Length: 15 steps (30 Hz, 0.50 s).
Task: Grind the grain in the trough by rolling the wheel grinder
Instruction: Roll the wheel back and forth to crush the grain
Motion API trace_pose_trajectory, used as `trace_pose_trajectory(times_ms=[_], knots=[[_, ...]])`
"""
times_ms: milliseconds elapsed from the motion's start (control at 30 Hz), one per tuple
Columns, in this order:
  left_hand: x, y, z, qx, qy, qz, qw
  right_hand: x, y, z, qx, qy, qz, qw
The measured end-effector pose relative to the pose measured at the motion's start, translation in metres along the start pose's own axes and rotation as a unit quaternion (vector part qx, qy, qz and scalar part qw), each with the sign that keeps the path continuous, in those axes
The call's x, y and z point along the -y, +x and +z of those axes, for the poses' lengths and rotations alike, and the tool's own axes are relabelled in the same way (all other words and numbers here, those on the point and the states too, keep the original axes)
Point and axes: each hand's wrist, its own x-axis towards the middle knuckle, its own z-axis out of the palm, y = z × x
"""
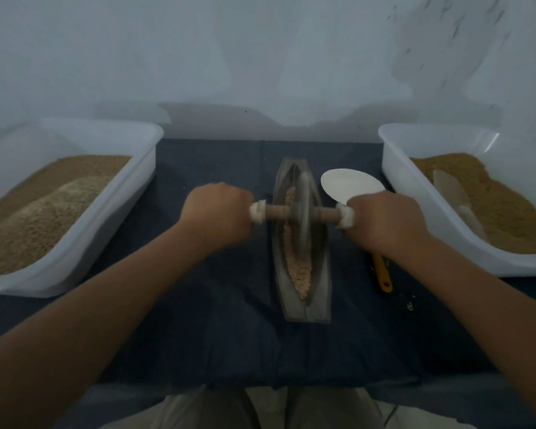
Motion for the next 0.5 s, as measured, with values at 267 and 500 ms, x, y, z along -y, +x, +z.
trace_pose_trajectory(times_ms=[267,500], knots=[[-0.001,-0.025,0.013,-0.075,0.010,0.014,0.997,0.000,-0.024,0.001,-0.074,-0.028,-0.032,0.996],[-0.004,0.019,0.002,0.013,-0.048,-0.054,0.997,0.007,0.024,-0.008,-0.073,-0.028,-0.004,0.997]])
